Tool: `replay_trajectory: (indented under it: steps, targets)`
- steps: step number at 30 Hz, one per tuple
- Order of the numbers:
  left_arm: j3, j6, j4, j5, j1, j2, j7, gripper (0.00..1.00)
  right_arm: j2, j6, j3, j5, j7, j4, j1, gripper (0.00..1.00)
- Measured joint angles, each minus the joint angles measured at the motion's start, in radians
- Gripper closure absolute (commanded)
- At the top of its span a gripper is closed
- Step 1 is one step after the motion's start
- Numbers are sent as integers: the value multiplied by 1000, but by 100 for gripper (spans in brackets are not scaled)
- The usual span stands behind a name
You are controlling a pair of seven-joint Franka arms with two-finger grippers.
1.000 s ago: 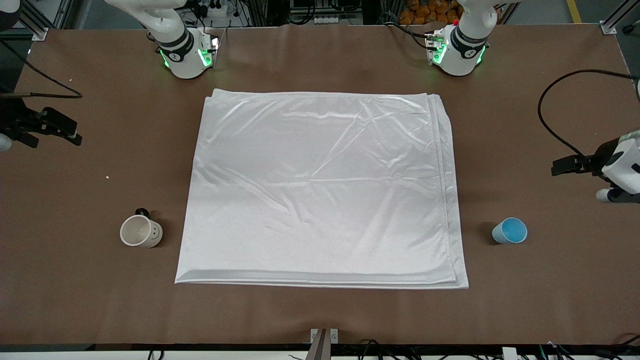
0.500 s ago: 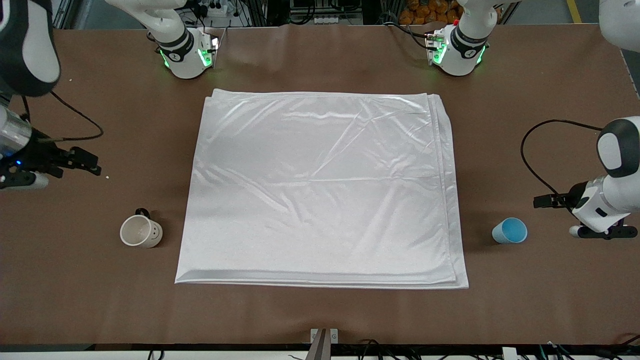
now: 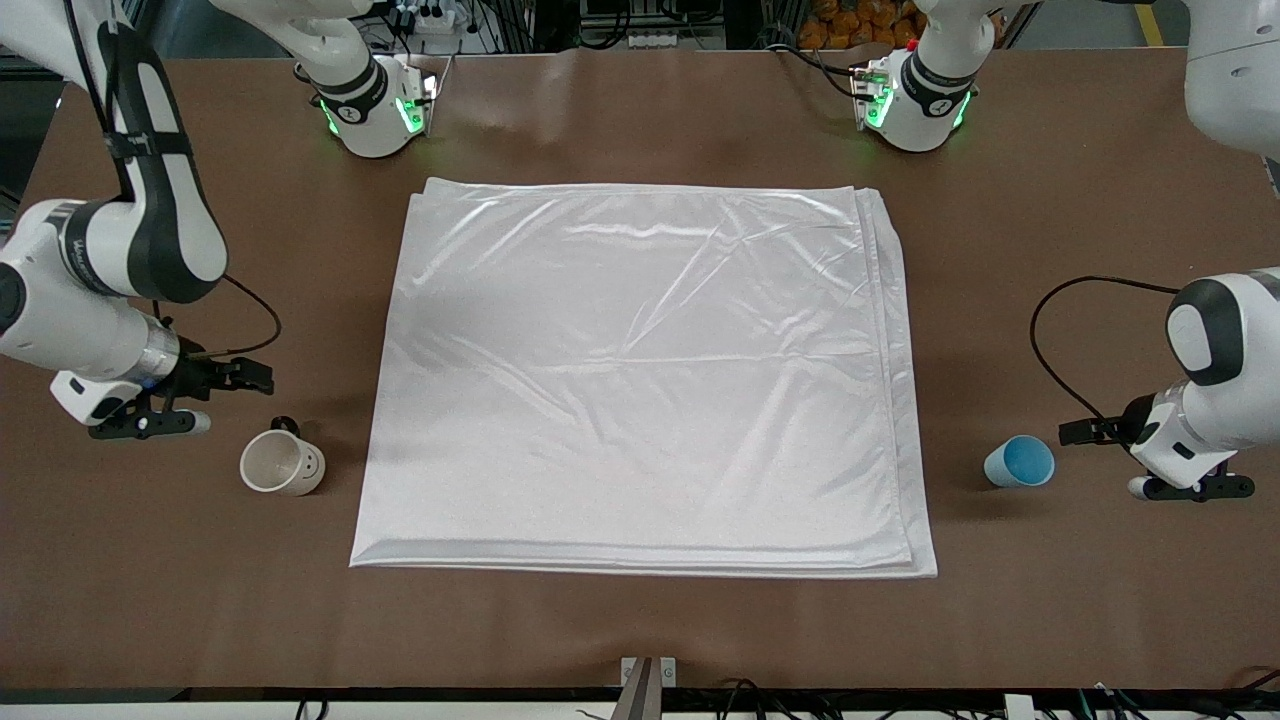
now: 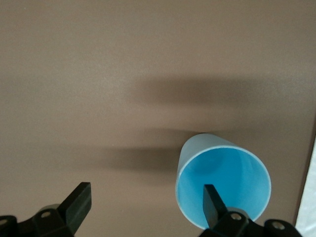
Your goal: Place blue cup into white mug on cloth
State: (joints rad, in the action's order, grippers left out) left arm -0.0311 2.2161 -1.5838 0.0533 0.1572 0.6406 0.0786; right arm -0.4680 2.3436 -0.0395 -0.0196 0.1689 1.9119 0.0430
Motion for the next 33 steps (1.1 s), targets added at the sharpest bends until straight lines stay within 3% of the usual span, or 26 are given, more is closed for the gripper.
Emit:
replay_trajectory:
  steps: [6,12,16,18,20,28,33]
  targets:
    - [0,30,0,0,1,15,0,0,-38,53,0,0,0,0,0,23]
    - [-1,49,0,-1,1,31,-21,57,-51,63,0,0,0,0,0,53]
    - [-4,51,0,-1,0,38,-63,90,-51,63,0,0,0,-2,0,76]
    - [-7,52,0,-1,-1,40,-94,100,-51,63,0,0,0,-4,0,89]
    - [-10,52,0,-2,-3,42,-130,100,-51,63,0,0,0,-5,0,100]
    - [-23,53,1,-3,-6,42,-243,100,-42,55,0,-1,-1,-18,0,100]
    - [-28,52,9,-10,-7,38,-246,100,6,-31,3,-1,-1,-45,-5,100]
